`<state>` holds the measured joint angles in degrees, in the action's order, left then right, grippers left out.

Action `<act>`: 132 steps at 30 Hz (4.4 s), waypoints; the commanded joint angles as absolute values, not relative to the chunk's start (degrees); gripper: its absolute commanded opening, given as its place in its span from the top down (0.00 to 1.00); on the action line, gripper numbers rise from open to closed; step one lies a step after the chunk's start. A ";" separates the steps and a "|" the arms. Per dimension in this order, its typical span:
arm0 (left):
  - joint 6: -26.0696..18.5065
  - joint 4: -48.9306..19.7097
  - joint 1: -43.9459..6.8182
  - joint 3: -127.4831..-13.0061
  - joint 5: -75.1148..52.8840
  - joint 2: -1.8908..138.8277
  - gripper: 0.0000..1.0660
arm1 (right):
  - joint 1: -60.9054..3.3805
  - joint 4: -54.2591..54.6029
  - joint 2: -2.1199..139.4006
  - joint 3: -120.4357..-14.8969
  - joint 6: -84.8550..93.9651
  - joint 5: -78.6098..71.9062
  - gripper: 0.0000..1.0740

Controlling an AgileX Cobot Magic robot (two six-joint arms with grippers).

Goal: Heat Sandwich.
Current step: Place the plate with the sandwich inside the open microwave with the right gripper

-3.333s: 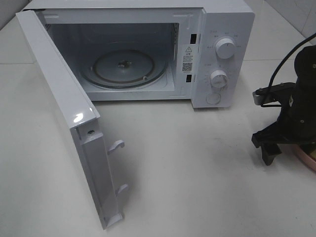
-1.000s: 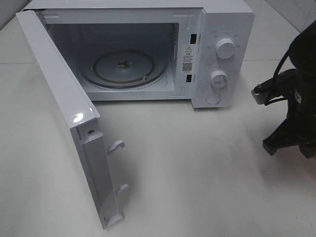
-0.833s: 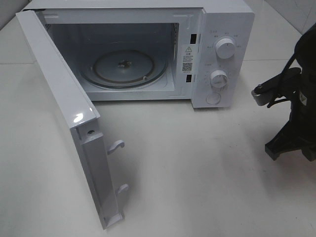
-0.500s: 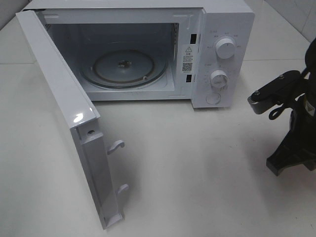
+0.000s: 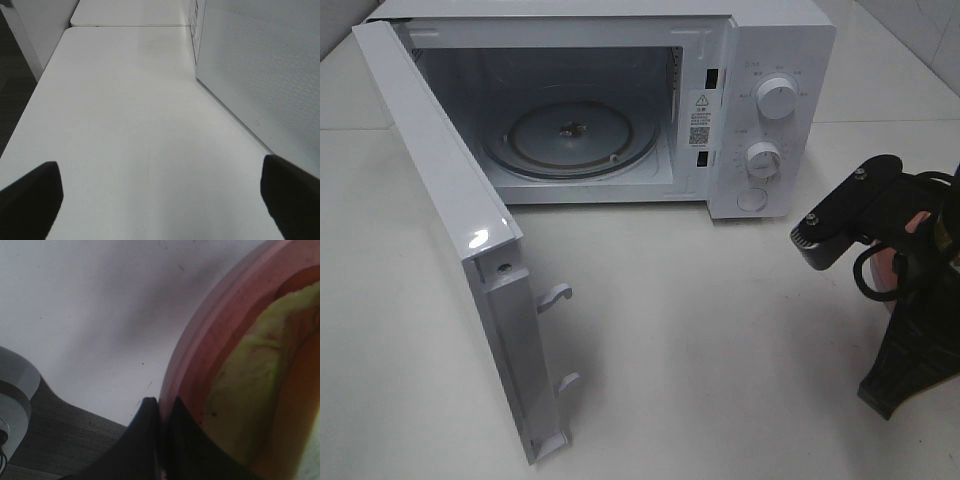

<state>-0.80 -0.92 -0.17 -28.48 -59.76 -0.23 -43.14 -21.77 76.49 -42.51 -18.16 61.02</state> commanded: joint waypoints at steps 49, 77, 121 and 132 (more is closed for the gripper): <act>-0.74 -0.74 -0.11 -28.42 -59.30 -1.83 0.05 | -67.95 -26.41 74.83 -42.28 5.16 53.06 1.00; -0.74 -0.74 -0.11 -28.42 -59.30 -1.83 0.05 | -51.57 -19.94 74.83 -42.28 48.64 42.00 1.00; -0.74 -0.74 -0.11 -28.42 -59.30 -1.83 0.05 | -40.11 -5.33 77.58 -43.66 84.51 38.79 1.00; -0.74 -0.74 -0.11 -28.42 -59.30 -1.83 0.05 | -40.11 -3.78 84.40 -49.16 85.14 38.39 1.00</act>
<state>-0.80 -0.92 -0.17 -28.48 -59.76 -0.23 -39.99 -4.07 83.37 -47.21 84.34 39.76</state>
